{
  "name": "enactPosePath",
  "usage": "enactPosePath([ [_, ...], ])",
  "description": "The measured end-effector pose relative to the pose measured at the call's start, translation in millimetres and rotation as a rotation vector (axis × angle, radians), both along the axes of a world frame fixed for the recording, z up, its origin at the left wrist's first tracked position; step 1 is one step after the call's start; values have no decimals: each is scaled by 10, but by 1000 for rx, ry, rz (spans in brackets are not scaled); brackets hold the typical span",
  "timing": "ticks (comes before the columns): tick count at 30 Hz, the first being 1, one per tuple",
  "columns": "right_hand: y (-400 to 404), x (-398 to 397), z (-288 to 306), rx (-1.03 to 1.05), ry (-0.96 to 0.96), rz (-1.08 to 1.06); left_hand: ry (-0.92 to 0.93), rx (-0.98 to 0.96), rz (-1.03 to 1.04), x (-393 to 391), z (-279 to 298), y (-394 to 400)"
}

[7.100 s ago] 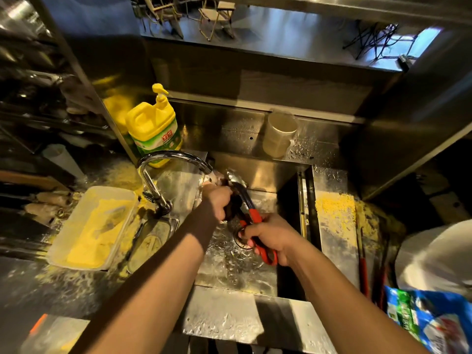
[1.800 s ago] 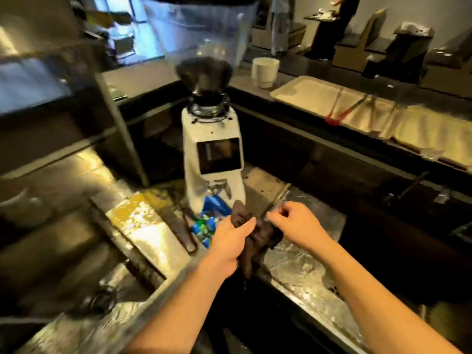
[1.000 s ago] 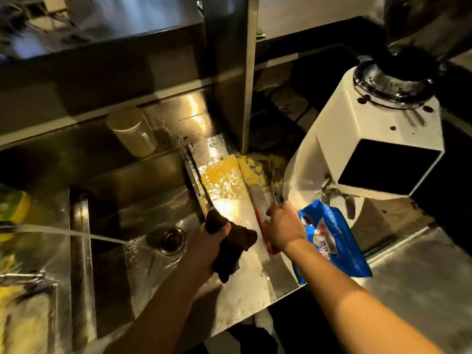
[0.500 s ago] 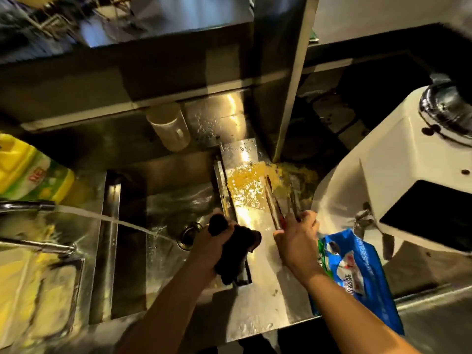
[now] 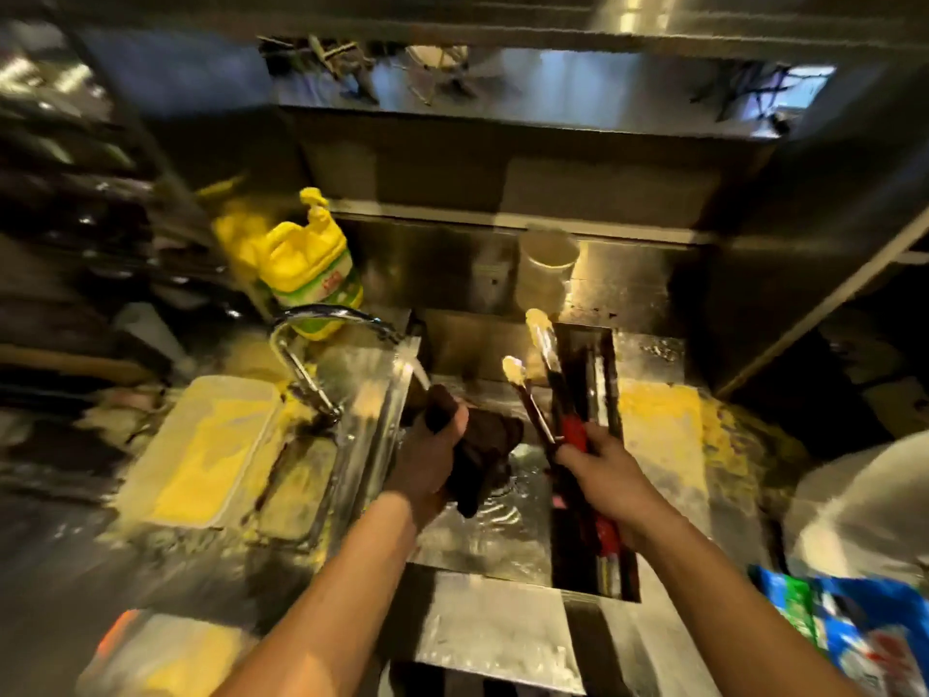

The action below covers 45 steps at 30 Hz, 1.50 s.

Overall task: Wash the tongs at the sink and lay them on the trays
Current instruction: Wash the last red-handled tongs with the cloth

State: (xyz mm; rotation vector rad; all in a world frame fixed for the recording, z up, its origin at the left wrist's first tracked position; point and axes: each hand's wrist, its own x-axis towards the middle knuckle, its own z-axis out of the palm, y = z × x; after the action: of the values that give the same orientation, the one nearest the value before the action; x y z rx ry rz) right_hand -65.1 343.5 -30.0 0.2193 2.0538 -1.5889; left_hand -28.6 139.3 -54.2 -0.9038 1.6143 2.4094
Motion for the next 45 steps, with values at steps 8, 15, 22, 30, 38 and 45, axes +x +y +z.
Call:
enactPosePath([
  [8, -819, 68, 84, -223, -233, 106, 32, 66, 150, 153, 55, -710],
  [15, -1128, 160, 136, -238, -326, 104, -175, -3, 100, -221, 51, -472],
  [22, -983, 243, 144, -367, -373, 95, -248, -102, 220, -767, 59, -608],
  [30, -889, 237, 131, -311, -347, 105, -224, 14, 249, -848, -186, -451],
  [38, -809, 194, 167, -203, -316, 177, -287, 17, 287, -894, -313, -413],
  [45, -389, 156, 250, -262, -371, 81, -375, -59, 423, -827, -399, -628],
])
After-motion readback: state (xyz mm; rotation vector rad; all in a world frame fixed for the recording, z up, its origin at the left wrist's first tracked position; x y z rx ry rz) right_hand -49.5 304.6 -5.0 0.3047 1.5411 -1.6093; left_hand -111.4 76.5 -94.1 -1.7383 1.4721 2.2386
